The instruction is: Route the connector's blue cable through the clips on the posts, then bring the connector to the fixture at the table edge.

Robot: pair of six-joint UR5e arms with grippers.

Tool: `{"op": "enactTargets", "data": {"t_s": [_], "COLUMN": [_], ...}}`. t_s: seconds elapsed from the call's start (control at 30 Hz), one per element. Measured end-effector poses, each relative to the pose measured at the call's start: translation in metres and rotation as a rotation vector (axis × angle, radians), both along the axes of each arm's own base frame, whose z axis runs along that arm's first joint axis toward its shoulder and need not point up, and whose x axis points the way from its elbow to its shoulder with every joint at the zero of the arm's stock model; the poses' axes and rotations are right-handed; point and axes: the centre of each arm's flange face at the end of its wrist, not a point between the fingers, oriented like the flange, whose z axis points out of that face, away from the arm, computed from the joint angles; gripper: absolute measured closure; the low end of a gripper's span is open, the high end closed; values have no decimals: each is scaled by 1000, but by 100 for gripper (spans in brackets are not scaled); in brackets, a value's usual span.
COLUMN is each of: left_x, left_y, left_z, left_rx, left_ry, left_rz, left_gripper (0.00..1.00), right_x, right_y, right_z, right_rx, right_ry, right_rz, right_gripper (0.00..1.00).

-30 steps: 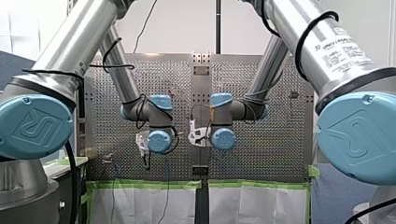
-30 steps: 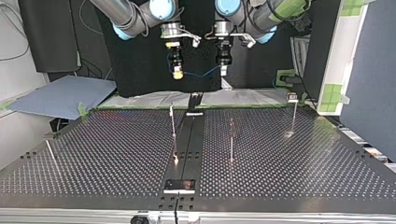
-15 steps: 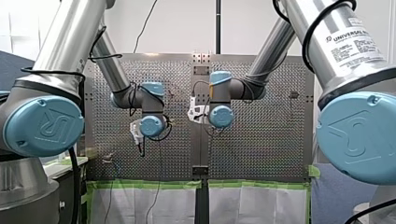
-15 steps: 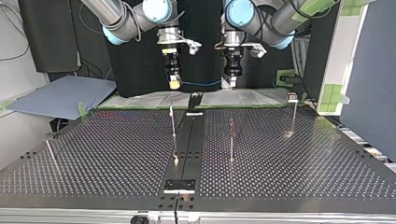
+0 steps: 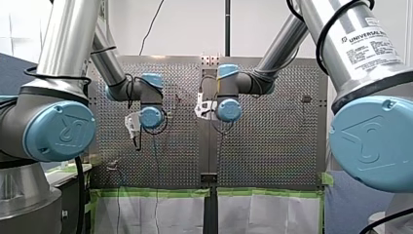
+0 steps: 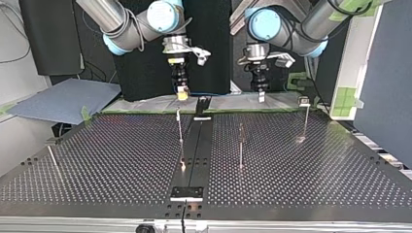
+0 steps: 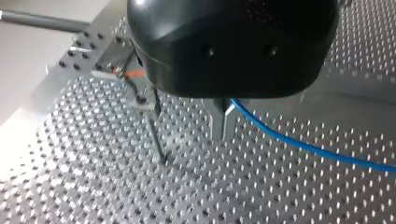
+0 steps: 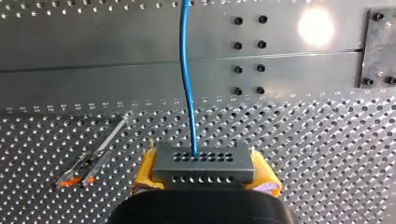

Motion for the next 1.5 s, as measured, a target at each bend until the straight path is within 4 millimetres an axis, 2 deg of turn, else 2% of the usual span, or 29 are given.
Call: {"op": "enactTargets", "data": {"t_s": [0.47,0.93,1.5], "left_x": [23,38,60], "left_y": [10,19,20], "left_z": [16,23,41], "left_rx": [49,47,62], "left_ry": [22,7,-8], "left_rz": [34,37,-8], "left_gripper": [100,100,100], "right_x": [10,-4,-9], "right_y": [-26,-48,-77], "right_z": [31,33,54], "right_rx": [10,26,0], "right_ry": [26,42,19], "right_rz": [58,65,76], "right_gripper": [100,100,100]}}
